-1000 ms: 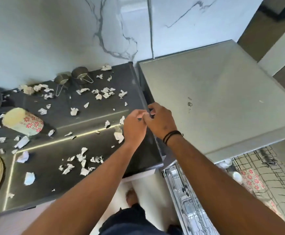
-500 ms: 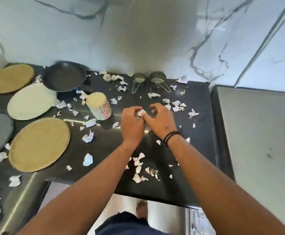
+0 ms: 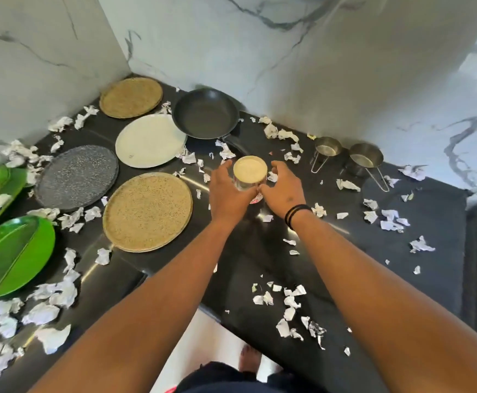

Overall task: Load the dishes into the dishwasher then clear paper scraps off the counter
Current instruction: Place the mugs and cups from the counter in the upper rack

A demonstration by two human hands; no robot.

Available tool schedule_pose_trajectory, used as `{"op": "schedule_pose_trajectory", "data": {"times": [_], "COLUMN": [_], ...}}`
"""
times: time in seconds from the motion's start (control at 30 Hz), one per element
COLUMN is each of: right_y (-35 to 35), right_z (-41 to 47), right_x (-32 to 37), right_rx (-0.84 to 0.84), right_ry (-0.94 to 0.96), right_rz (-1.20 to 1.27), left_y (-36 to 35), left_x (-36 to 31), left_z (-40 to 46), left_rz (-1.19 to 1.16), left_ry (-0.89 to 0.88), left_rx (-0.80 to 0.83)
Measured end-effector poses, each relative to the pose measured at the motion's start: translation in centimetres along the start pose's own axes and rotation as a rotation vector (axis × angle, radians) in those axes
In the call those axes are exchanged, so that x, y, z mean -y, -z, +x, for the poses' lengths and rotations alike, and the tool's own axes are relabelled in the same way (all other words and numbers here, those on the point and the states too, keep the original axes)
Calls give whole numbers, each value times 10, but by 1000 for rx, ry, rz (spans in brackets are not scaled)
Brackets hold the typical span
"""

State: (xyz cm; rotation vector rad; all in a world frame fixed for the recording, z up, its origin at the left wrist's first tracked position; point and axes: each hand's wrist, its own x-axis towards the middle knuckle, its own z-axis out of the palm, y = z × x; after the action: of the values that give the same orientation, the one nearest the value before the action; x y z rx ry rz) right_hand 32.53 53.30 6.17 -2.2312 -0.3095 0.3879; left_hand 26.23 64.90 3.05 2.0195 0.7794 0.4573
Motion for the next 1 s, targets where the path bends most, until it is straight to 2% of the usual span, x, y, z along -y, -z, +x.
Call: {"op": "schedule_pose_trajectory", "data": {"times": [0.2, 0.57, 0.73, 1.0], "right_y": [-8, 3, 16, 44], "right_z": [6, 8, -7, -52], "right_x": [-4, -18, -23, -28], "right_rx": [31, 108, 13, -241], "right_ry": [-22, 10, 38, 110], "right_rz": [13, -29, 27, 209], "left_y": [-6, -8, -14, -40], "left_x": [4, 1, -11, -49], "left_z": [9, 18, 4, -23], "left_rz": [-89, -77, -194, -337], "left_ry": [-13, 63, 25, -72], "left_rx": [84, 141, 143, 195]}}
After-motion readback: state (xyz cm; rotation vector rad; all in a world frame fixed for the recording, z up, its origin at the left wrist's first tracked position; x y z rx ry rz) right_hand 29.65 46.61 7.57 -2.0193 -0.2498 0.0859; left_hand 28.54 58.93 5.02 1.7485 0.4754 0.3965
